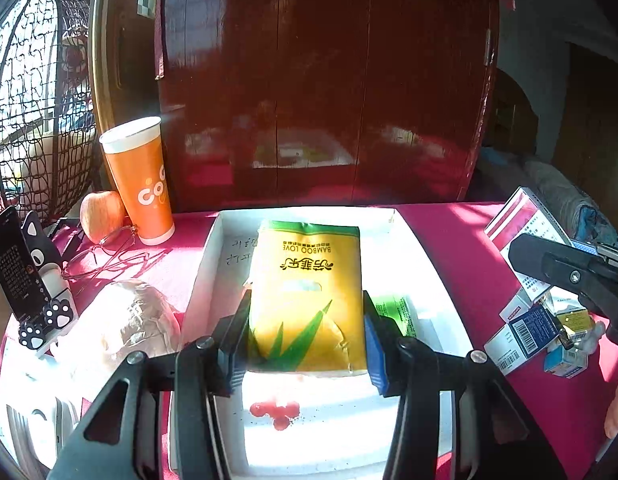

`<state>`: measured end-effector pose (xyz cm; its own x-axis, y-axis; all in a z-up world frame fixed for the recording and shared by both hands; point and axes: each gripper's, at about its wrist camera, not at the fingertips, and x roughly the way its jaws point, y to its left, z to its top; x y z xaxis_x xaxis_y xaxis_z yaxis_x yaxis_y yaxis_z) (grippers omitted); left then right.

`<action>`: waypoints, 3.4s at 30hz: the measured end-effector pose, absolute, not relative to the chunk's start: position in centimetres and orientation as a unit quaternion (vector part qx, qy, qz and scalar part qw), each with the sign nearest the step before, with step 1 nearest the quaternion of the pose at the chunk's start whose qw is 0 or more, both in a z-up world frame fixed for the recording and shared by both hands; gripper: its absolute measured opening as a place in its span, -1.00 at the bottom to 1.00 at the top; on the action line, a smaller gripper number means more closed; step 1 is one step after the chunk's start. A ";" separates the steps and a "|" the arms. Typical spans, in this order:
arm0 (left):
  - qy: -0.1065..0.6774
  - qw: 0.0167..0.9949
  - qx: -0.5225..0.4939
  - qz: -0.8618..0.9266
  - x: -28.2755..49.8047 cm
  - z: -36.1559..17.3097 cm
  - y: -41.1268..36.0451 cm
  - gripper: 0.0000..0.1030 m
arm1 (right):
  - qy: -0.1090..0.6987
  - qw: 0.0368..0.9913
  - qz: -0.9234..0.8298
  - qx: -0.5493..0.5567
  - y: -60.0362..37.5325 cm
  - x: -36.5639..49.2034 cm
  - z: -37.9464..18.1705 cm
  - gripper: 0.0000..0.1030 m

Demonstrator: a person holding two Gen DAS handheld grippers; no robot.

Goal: Organize objects
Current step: 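Carry the yellow tissue pack and white barcode box over the white tray, then open both tools to release the tissue pack and white box into the tray, then move both tools back toward the pile of medicine boxes and plush toys, then move both tools over the pile of medicine boxes and white plush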

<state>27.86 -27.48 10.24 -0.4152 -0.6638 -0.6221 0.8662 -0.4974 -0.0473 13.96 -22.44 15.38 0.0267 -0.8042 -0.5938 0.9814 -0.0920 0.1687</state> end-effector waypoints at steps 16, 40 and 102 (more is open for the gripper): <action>0.213 0.510 0.320 -0.769 25.5 6.3 -33.9 -0.07 | 0.190 0.609 -0.689 0.344 -29.6 13.8 10.2 -0.38; 0.207 0.511 0.267 -0.790 30.5 7.4 -26.8 1.00 | 0.159 0.557 -0.761 0.292 -25.2 11.7 11.5 0.79; 0.057 0.096 0.439 -0.891 13.7 -0.2 -9.3 1.00 | 0.014 0.517 -0.810 0.276 -4.8 2.6 19.1 0.79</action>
